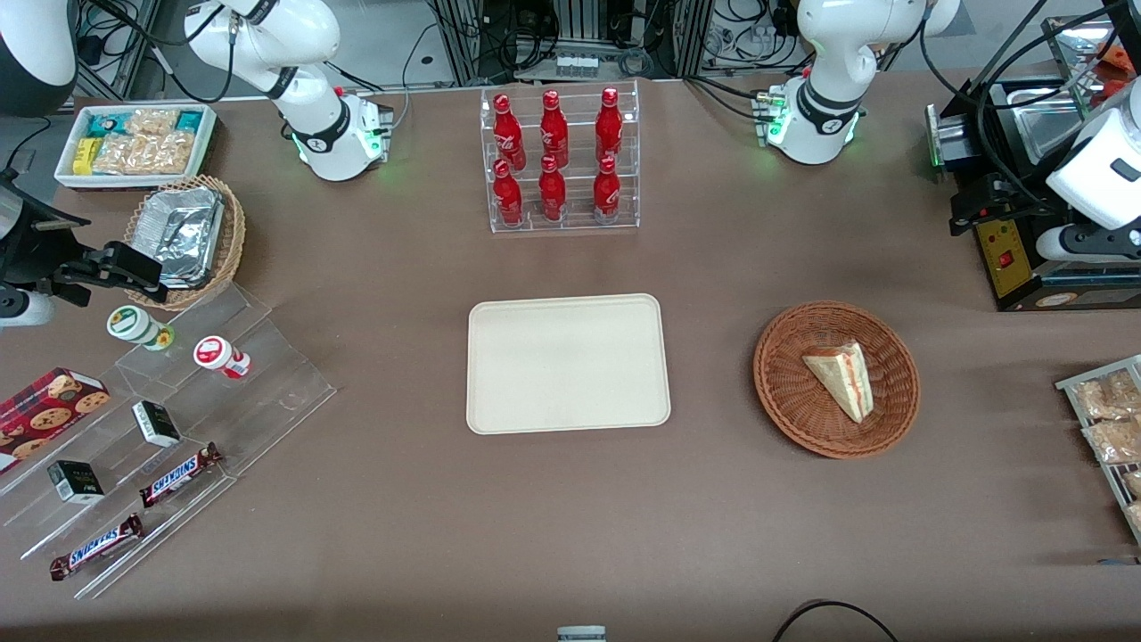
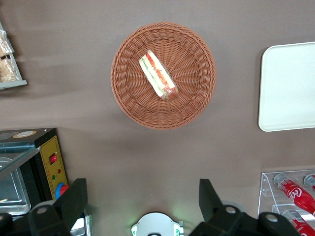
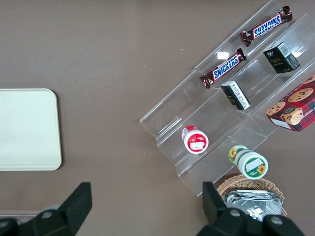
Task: Place sandwich from basket to tray
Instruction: 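Move the left gripper over the wicker basket above the wrapped sandwich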
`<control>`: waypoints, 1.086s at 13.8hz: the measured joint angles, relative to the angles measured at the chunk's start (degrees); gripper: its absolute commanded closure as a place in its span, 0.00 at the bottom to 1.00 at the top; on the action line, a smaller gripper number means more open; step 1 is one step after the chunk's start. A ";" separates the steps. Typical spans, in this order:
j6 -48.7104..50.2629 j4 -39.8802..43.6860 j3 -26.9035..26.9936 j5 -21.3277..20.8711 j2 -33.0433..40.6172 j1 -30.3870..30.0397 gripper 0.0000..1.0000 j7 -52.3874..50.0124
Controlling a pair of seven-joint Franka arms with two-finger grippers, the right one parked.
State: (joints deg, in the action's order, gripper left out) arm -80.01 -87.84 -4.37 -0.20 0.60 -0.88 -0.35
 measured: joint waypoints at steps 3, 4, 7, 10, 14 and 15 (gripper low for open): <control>0.00 -0.08 -0.08 -0.01 -0.05 0.00 0.00 0.00; 0.00 -0.31 -0.13 -0.01 -0.20 0.01 0.00 0.00; -1.48 -2.18 -0.24 -0.22 -2.11 0.02 0.00 0.00; -8.43 -7.01 -0.23 -0.32 -3.94 0.01 0.00 0.00; -17.94 -13.27 -0.23 -0.34 -6.55 0.01 0.00 0.00; -20.13 -14.29 -0.23 -0.34 -7.75 0.01 0.00 0.00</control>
State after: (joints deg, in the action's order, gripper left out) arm -100.14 -102.13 -4.61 -0.54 -7.15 -0.87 -0.34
